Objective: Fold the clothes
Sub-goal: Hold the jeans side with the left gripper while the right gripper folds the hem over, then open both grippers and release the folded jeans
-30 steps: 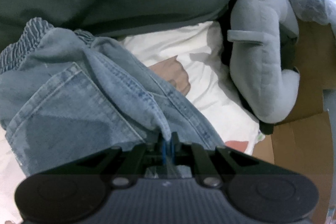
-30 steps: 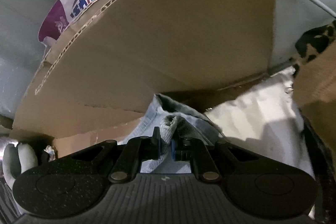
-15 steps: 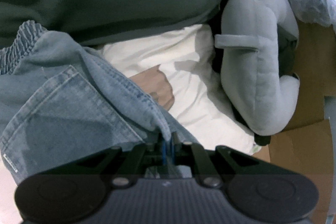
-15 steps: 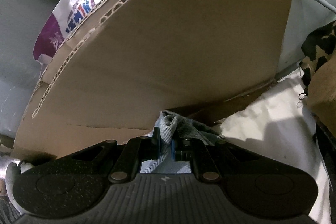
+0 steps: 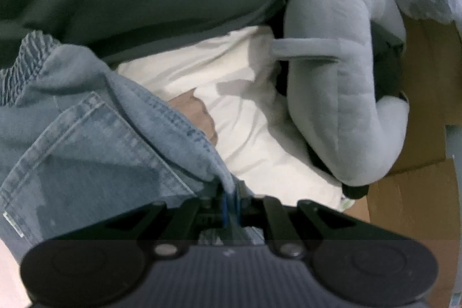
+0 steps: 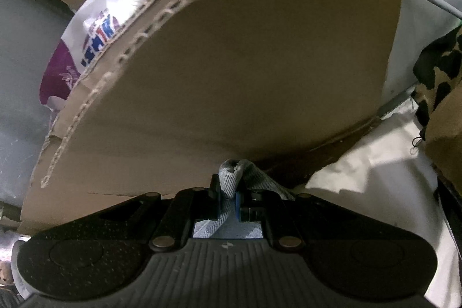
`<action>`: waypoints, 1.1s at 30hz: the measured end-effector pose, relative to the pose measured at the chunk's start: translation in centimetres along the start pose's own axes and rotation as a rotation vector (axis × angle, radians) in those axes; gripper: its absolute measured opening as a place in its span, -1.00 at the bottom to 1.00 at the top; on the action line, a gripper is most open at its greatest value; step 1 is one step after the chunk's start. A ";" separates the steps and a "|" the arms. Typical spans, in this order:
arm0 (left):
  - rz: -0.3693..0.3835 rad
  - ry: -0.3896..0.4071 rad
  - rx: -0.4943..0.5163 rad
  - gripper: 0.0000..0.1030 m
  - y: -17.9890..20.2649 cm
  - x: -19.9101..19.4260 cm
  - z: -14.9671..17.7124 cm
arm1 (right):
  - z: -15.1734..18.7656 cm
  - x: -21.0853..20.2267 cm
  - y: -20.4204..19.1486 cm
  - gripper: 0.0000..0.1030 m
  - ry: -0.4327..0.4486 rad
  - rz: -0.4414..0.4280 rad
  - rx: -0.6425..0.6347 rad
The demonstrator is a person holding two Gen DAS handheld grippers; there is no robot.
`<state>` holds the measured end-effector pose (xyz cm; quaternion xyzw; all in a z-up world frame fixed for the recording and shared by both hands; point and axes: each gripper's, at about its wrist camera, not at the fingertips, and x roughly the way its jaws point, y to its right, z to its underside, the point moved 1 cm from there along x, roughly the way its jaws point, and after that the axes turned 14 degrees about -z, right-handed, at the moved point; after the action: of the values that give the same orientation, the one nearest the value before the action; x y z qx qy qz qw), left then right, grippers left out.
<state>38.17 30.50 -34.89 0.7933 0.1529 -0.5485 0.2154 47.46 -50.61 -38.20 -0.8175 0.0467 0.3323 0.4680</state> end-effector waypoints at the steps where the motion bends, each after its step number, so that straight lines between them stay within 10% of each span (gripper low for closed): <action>1: 0.002 0.000 0.004 -0.81 0.1 0.0 -0.1 | 0.0 0.0 0.1 -0.84 0.002 -0.004 0.003; 27: -0.004 0.063 0.090 -0.90 2.3 0.3 1.6 | -0.5 -1.7 1.2 -0.83 0.092 -0.125 0.084; 33: 0.035 0.053 0.110 -0.58 3.1 0.2 3.2 | -0.4 -1.8 1.9 -0.26 0.066 -0.138 0.080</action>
<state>37.11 26.24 -35.50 0.8207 0.1144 -0.5310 0.1771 45.48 -52.41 -38.38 -0.8100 0.0188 0.2702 0.5202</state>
